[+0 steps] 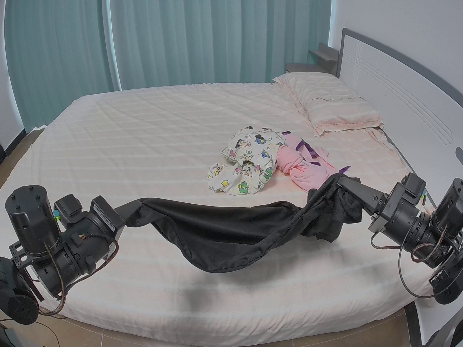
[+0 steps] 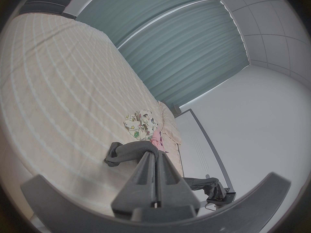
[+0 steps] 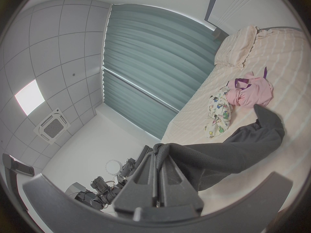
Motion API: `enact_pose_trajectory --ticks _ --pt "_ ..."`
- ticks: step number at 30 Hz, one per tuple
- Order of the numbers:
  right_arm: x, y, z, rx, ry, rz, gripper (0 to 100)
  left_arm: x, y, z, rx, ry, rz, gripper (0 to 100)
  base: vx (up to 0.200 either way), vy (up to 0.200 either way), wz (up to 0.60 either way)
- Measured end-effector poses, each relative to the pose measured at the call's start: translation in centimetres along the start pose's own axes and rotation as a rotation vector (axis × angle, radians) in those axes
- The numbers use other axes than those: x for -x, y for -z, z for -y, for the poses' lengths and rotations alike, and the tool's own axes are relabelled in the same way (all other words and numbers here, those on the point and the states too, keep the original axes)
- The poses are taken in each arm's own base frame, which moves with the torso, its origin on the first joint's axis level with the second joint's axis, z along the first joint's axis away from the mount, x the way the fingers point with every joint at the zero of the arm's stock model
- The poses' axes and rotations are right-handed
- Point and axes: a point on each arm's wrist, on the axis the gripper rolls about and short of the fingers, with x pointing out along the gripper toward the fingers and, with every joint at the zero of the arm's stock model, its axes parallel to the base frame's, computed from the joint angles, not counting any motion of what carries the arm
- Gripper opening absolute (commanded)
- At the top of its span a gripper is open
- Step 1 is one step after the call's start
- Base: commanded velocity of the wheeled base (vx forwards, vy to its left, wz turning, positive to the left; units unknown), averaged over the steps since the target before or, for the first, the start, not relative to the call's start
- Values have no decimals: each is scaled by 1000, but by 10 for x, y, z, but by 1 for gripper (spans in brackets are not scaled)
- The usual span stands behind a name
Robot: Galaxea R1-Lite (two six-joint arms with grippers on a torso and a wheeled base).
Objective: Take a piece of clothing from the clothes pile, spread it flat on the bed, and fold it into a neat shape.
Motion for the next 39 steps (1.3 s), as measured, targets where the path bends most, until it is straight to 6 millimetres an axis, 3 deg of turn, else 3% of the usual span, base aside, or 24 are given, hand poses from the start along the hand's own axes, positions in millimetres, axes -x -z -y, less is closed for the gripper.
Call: enact_pose_trajectory --ticks 39 --pt "0 8 -1 -10 -4 -36 0 5 -2 2 -2 17 5 0 0 200 0"
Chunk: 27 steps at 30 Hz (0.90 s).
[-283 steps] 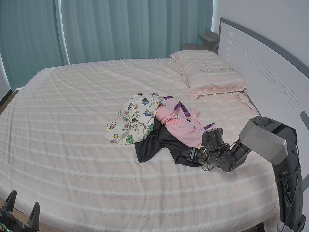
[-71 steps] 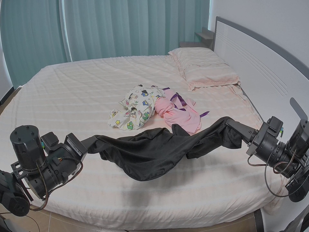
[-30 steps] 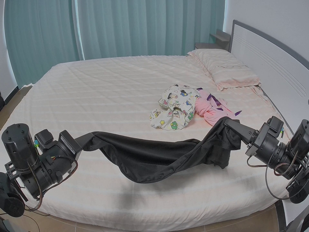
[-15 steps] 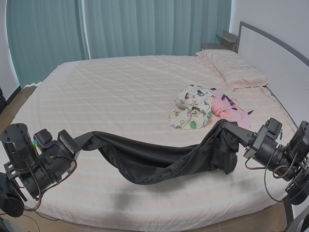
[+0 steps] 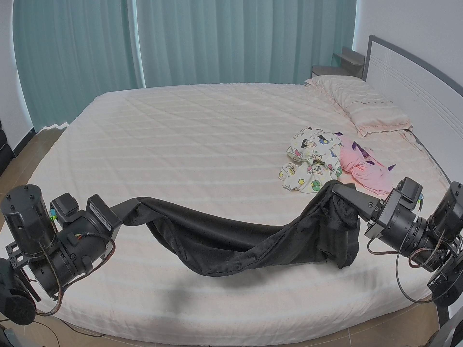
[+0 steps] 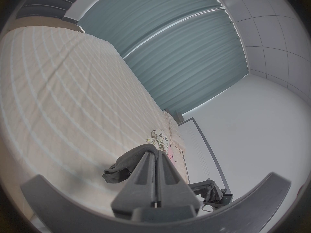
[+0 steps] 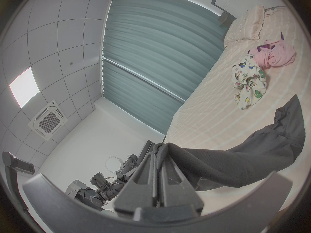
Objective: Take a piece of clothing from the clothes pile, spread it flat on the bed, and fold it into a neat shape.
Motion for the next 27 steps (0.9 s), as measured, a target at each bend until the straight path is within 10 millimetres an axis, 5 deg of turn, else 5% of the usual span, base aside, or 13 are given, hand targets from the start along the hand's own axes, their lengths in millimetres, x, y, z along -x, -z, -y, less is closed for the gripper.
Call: enact_pose_trajectory --ticks 18,27 --pt "1 0 -2 2 -7 3 0 0 1 -1 -4 -5 -3 0 0 200 0" --pt "2 0 -2 5 -4 2 0 0 2 -2 -4 -7 -6 0 0 0 0"
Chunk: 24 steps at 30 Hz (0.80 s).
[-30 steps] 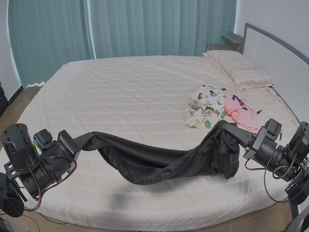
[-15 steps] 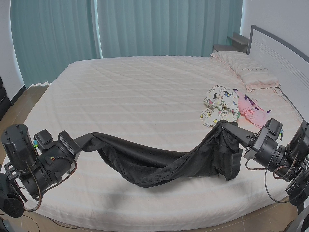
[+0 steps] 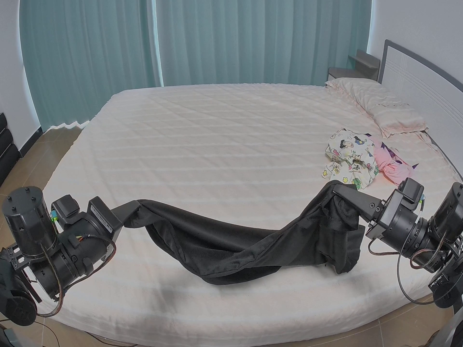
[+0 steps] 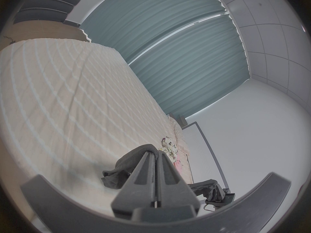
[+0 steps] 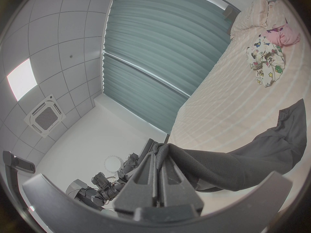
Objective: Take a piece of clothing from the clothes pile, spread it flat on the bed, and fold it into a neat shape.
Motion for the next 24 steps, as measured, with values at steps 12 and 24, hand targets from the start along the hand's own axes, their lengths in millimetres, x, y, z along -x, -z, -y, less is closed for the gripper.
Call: enact_pose_trajectory --ticks 12,24 --pt "7 0 -4 6 -12 -5 0 3 4 -1 -3 28 -60 0 -200 0 0" --pt "26 7 -25 58 -119 -64 0 15 7 8 -14 87 -75 0 -200 0 0"
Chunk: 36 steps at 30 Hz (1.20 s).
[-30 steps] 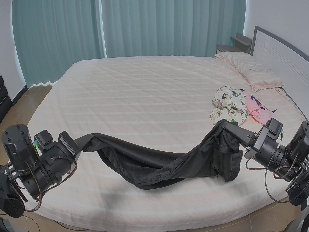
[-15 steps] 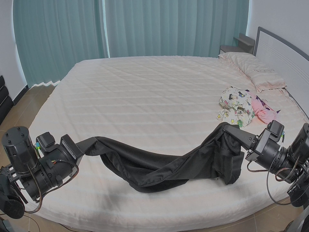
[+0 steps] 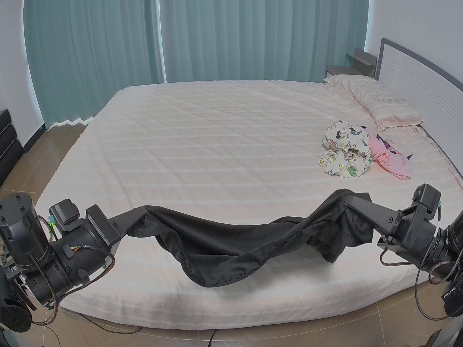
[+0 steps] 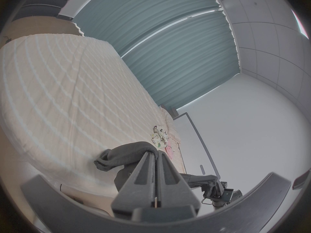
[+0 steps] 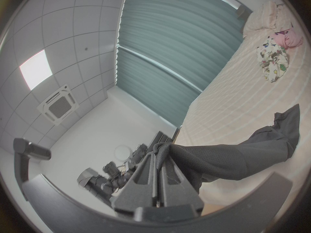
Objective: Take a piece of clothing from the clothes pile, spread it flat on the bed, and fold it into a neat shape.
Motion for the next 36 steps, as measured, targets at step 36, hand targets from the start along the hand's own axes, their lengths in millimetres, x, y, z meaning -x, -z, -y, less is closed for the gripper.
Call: enact_pose_trajectory --ticks 36 --pt "-18 -138 -53 15 -73 247 0 37 -29 42 3 41 25 0 -83 0 0"
